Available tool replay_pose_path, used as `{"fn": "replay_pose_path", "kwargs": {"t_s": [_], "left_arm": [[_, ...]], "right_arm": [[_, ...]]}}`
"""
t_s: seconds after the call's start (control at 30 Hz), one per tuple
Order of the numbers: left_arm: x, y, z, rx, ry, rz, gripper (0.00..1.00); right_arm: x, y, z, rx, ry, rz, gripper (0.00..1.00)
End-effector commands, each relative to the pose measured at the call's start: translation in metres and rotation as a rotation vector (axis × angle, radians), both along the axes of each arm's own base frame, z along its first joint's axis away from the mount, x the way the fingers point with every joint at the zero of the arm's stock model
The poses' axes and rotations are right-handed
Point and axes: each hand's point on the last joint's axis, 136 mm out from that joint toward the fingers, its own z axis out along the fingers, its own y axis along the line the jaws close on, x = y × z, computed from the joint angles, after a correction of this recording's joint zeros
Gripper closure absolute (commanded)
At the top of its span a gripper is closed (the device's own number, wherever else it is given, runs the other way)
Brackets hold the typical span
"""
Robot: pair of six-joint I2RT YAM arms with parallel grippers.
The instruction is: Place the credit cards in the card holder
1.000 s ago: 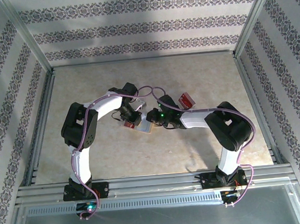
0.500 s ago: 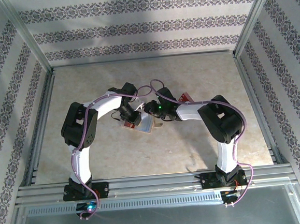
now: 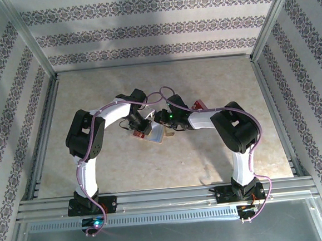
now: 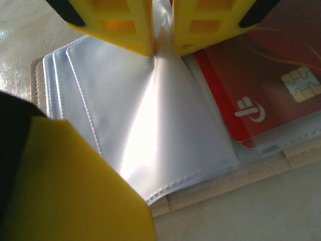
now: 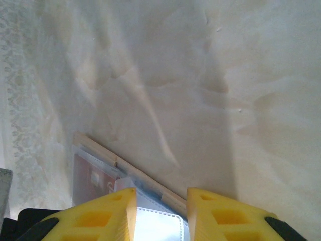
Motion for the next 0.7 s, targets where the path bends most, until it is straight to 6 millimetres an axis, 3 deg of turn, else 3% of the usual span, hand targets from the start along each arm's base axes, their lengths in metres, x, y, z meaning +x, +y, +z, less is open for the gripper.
{"fn": "replay_pose_path", "kwargs": {"t_s": [0.0, 0.67], "left_arm": [[-0.001, 0.006, -0.010, 0.002, 0.027, 0.016, 0.84], [0.000, 0.007, -0.010, 0.001, 0.032, 0.023, 0.84]], "right_arm": [[0.001, 0.002, -0.008, -0.014, 0.012, 0.023, 0.67], [-0.004, 0.014, 0.017, 0.039, -0.035, 0.086, 0.78]]}}
